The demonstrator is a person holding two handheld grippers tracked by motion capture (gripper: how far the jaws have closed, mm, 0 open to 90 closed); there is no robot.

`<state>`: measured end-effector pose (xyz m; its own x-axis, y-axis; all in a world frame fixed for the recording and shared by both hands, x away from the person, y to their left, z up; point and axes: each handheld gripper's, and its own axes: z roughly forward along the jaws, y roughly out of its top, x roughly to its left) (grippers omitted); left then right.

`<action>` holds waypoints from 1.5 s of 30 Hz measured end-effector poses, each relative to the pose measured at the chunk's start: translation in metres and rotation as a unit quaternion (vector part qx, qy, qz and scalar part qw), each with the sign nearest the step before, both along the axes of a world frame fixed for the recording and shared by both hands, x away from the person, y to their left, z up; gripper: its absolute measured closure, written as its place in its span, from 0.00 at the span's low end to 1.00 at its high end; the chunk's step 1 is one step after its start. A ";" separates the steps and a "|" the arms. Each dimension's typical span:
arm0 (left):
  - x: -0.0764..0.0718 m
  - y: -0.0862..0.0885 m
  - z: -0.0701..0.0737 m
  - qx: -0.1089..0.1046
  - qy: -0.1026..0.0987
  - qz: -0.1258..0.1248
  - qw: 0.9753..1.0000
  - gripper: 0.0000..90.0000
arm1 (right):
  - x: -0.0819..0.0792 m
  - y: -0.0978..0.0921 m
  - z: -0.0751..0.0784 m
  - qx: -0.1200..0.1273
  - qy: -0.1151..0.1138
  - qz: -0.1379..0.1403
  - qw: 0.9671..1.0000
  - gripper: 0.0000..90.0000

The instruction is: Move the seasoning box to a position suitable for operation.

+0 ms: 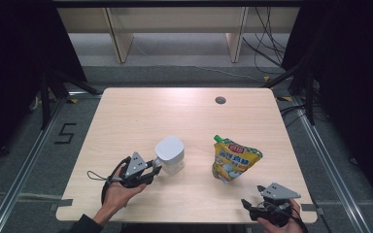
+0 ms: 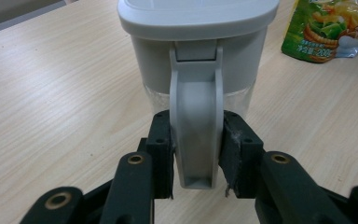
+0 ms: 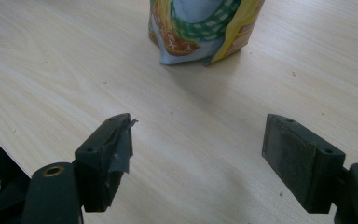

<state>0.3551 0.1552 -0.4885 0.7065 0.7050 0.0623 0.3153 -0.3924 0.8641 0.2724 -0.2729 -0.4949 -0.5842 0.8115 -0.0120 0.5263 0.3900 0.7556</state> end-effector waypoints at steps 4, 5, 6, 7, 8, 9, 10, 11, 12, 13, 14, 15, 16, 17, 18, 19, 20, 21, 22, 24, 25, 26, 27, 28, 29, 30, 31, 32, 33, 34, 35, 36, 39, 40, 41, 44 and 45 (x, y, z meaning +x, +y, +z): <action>0.004 0.009 0.000 -0.005 0.003 0.003 1.000 0.74 | -0.001 0.000 0.001 -0.001 0.000 -0.001 1.000 0.28; 0.005 0.009 -0.001 -0.006 0.005 0.005 1.000 0.74 | 0.000 0.000 0.001 -0.003 0.000 0.000 1.000 0.28; 0.005 0.009 -0.001 -0.010 0.006 0.007 1.000 0.74 | 0.000 0.000 0.001 -0.003 0.001 0.001 1.000 0.28; 0.005 0.009 -0.001 -0.010 0.006 0.007 1.000 0.74 | 0.000 0.000 0.000 0.002 0.001 0.001 1.000 0.28; 0.005 0.010 0.000 -0.002 0.001 0.008 1.000 0.74 | 0.000 0.000 0.000 0.003 0.002 0.001 1.000 0.28; 0.005 0.010 0.000 -0.002 0.001 0.008 1.000 0.74 | 0.000 0.000 0.000 0.003 0.001 0.001 1.000 0.28; 0.006 0.011 0.000 0.004 -0.001 0.009 1.000 0.74 | 0.000 0.000 0.000 0.003 0.000 0.001 1.000 0.28; 0.007 0.011 0.000 0.003 -0.001 0.017 1.000 0.74 | 0.000 0.000 0.000 0.003 0.000 0.001 1.000 0.28; 0.009 0.013 -0.001 0.003 -0.003 0.017 1.000 0.74 | 0.000 0.000 0.001 -0.003 0.002 -0.001 1.000 0.28; 0.010 0.014 -0.001 0.002 -0.004 0.020 1.000 0.74 | 0.000 0.000 0.000 0.001 0.002 -0.005 1.000 0.28; 0.011 0.016 -0.001 0.002 -0.004 0.023 1.000 0.74 | 0.000 0.000 0.000 0.001 0.002 -0.005 1.000 0.28; 0.013 0.018 -0.001 0.001 -0.004 0.025 1.000 0.74 | 0.000 0.000 0.000 0.002 0.000 -0.004 1.000 0.28; 0.016 0.021 -0.002 -0.002 0.001 0.032 0.999 0.75 | 0.000 0.001 0.000 0.004 0.008 -0.006 1.000 0.28; 0.016 0.021 -0.002 -0.002 0.001 0.032 0.999 0.75 | 0.000 0.001 0.000 0.004 0.008 -0.006 1.000 0.28; 0.020 0.023 -0.003 -0.005 -0.002 0.030 1.000 0.75 | 0.001 0.000 0.000 -0.005 0.004 -0.001 1.000 0.28; 0.020 0.023 -0.003 -0.005 -0.002 0.030 1.000 0.76 | 0.001 0.000 0.000 -0.002 0.004 -0.002 1.000 0.28; 0.020 0.023 -0.004 -0.013 0.003 0.031 0.999 0.76 | 0.000 0.001 0.001 -0.001 0.005 -0.002 1.000 0.28; 0.022 0.025 -0.003 -0.008 0.001 0.021 1.000 0.76 | 0.001 0.001 0.000 0.002 0.002 0.000 1.000 0.28; 0.023 0.025 -0.003 -0.010 -0.001 0.018 1.000 0.76 | 0.000 0.001 0.000 0.001 0.007 -0.005 1.000 0.28; 0.022 0.027 -0.004 -0.015 -0.003 0.017 1.000 0.77 | 0.000 0.001 0.000 0.003 0.009 -0.008 1.000 0.28; 0.021 0.027 -0.004 -0.013 -0.002 0.015 1.000 0.77 | 0.001 0.000 0.000 -0.004 0.000 -0.001 1.000 0.28; 0.021 0.027 -0.004 -0.013 -0.002 0.015 1.000 0.77 | 0.001 0.000 0.000 -0.004 0.000 -0.001 1.000 0.28; 0.021 0.025 -0.004 -0.019 0.002 0.001 1.000 0.77 | 0.002 0.000 0.000 -0.007 -0.007 0.005 1.000 0.28; 0.020 0.024 -0.004 -0.023 0.004 -0.007 1.000 0.77 | 0.001 0.001 0.000 -0.004 0.002 0.000 1.000 0.28; 0.020 0.024 -0.004 -0.023 0.004 -0.007 1.000 0.77 | 0.001 0.001 0.000 -0.004 0.002 0.000 1.000 0.28; 0.018 0.022 -0.005 -0.028 0.004 -0.011 1.000 0.77 | 0.001 0.000 0.000 -0.005 0.003 0.000 1.000 0.28; 0.016 0.020 -0.005 -0.023 0.002 -0.019 1.000 0.77 | 0.001 0.001 0.000 -0.002 0.005 -0.003 1.000 0.28; 0.011 0.015 -0.004 -0.024 0.004 -0.030 0.999 0.77 | 0.001 0.000 0.001 -0.004 0.001 -0.001 1.000 0.28; 0.011 0.015 -0.004 -0.024 0.004 -0.030 0.999 0.77 | 0.001 0.000 0.001 -0.004 0.001 -0.001 1.000 0.28; 0.010 0.014 -0.004 -0.018 0.001 -0.037 0.999 0.77 | 0.001 0.000 0.001 -0.001 0.004 0.000 1.000 0.28; 0.007 0.013 -0.004 -0.016 0.000 -0.038 0.999 0.77 | 0.001 0.000 0.000 -0.002 0.000 -0.001 1.000 0.28; 0.005 0.012 -0.004 -0.019 0.004 -0.044 0.999 0.77 | 0.001 0.000 0.000 0.003 0.003 -0.002 1.000 0.28; 0.000 0.010 -0.003 -0.016 -0.001 -0.055 0.998 0.77 | -0.001 0.001 0.001 0.007 0.004 -0.005 1.000 0.28; -0.002 0.009 -0.003 -0.021 0.001 -0.054 0.998 0.77 | 0.001 0.000 0.000 0.002 -0.002 0.004 1.000 0.28; -0.004 0.009 -0.003 -0.017 0.001 -0.061 0.998 0.77 | 0.001 -0.001 0.000 -0.002 0.000 0.001 1.000 0.28; -0.013 0.006 -0.003 -0.019 0.007 -0.068 0.997 0.77 | 0.001 0.000 0.001 0.001 0.000 0.004 1.000 0.28; -0.014 0.006 -0.002 -0.014 0.005 -0.083 0.996 0.77 | 0.001 0.000 0.001 0.002 -0.002 0.004 1.000 0.28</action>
<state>0.3408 0.1610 -0.4905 0.8136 0.5802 0.0367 0.2568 -0.4153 0.8727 0.2733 -0.2731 -0.4943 -0.5904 0.8070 -0.0103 0.5204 0.3905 0.7594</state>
